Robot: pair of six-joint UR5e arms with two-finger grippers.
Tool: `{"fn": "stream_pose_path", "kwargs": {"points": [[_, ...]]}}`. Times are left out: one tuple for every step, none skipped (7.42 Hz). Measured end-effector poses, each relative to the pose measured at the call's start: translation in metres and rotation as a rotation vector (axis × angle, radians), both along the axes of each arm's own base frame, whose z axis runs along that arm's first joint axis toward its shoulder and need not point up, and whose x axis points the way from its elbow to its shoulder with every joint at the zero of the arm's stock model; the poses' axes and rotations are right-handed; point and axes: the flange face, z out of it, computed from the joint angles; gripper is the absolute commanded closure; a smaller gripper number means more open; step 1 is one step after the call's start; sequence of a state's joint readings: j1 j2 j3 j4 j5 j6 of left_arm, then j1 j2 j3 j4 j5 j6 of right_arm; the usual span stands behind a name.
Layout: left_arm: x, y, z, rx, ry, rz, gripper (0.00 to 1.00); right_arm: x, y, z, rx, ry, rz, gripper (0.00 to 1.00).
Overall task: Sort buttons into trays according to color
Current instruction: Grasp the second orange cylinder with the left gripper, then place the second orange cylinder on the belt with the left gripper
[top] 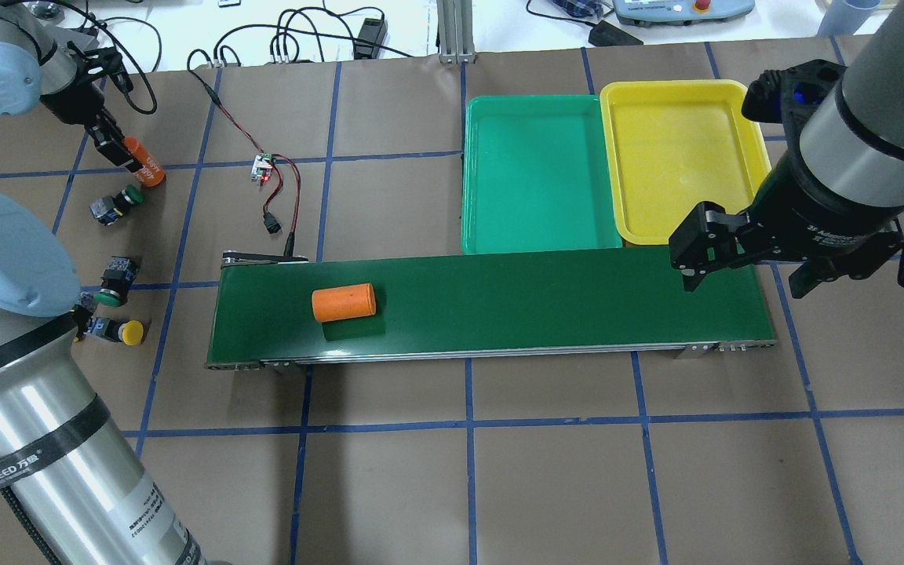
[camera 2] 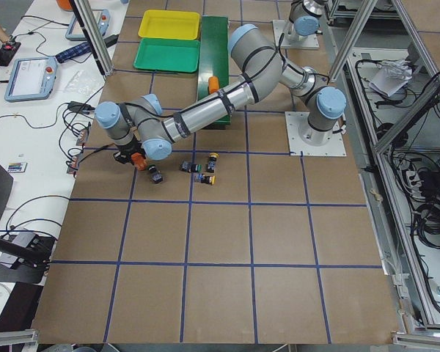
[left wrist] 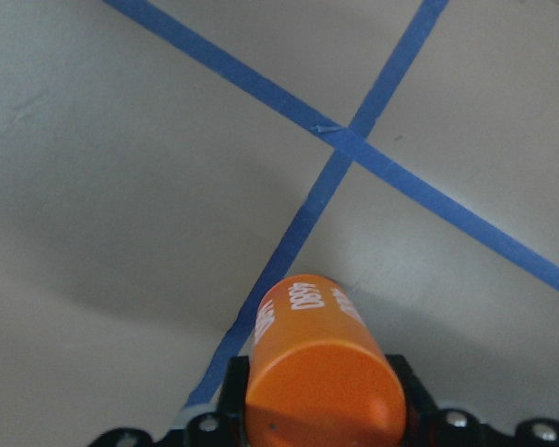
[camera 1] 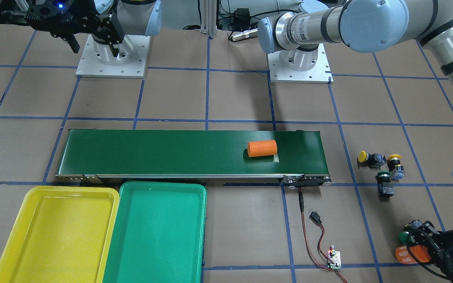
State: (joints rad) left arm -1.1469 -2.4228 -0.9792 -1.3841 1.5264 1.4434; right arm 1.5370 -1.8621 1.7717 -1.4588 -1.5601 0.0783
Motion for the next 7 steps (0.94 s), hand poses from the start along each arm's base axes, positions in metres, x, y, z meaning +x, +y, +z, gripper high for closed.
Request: {"fn": "stream_pose_path", "kwargs": {"points": [[-0.016,0.007,0.018,0.024,0.017,-0.008,1.0,0.0,0.0,0.0,0.0,0.0,0.0,0.0],[-0.044,0.025,0.043,0.073,0.044,-0.01,1.0,0.0,0.0,0.0,0.0,-0.001,0.0,0.0],[-0.076,0.054,0.07,0.12,0.058,0.0,1.0,0.0,0.0,0.0,-0.001,-0.003,-0.001,0.0],[-0.114,0.092,0.089,0.153,0.058,0.003,1.0,0.0,0.0,0.0,-0.001,-0.003,-0.002,0.0],[-0.151,0.132,0.098,0.159,0.042,0.008,1.0,0.0,0.0,0.0,-0.001,-0.003,-0.003,0.0],[-0.183,0.172,0.1,0.151,0.02,0.033,1.0,0.0,0.0,0.0,0.0,-0.002,-0.003,0.0],[-0.21,0.202,0.093,0.129,-0.002,0.061,1.0,0.0,0.0,0.0,0.0,-0.002,-0.002,0.0]]}}
